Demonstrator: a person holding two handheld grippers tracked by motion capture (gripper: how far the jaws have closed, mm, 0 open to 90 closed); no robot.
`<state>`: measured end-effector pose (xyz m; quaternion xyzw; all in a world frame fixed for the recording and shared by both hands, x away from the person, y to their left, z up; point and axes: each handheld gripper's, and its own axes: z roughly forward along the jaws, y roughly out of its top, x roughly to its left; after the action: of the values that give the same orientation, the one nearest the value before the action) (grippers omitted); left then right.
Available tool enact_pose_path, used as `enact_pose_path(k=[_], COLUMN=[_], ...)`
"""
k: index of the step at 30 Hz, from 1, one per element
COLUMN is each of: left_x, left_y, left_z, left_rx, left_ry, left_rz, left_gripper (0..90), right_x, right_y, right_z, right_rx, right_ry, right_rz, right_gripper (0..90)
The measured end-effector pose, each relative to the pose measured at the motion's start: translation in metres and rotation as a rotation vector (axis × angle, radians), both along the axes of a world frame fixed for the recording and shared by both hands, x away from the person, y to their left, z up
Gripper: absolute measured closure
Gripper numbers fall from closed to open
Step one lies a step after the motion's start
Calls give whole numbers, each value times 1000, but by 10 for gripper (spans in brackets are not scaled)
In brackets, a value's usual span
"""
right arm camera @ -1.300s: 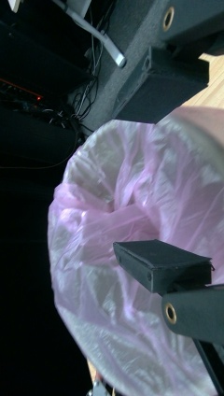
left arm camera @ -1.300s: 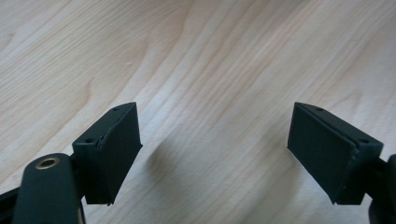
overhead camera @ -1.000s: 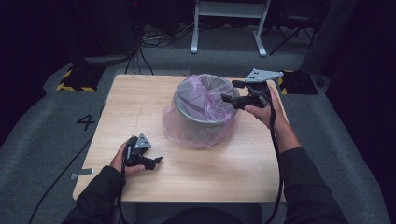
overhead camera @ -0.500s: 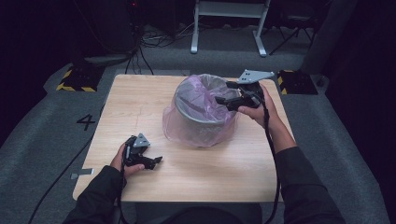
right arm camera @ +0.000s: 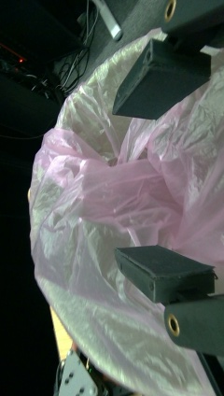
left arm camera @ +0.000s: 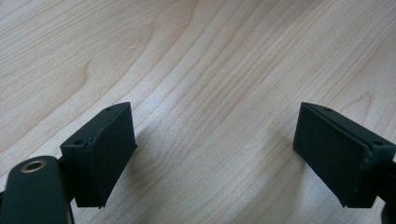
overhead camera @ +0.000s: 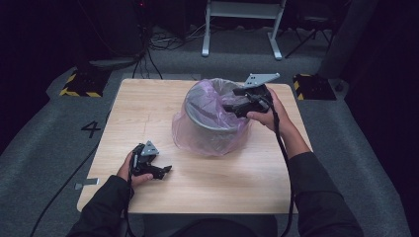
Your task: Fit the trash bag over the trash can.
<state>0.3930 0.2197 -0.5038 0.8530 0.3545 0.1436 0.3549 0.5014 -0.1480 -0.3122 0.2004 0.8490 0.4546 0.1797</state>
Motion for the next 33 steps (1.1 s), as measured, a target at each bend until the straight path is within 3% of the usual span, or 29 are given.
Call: enact_pose_path(k=[14,27,33], left_x=[0,0,0], left_y=[0,0,0], left_z=[0,0,0], left_rx=[-4,-4,-2], left_ry=[2,2,1], left_rz=[1,2,0], left_gripper=[127,127,127], right_x=[7,19,23], right_y=[22,36,41], right_z=[5,-5,-8], right_rx=[-104,-322,-388], right_ry=[8,73,100], right_rz=[7,-8,9], right_gripper=[269,277,280])
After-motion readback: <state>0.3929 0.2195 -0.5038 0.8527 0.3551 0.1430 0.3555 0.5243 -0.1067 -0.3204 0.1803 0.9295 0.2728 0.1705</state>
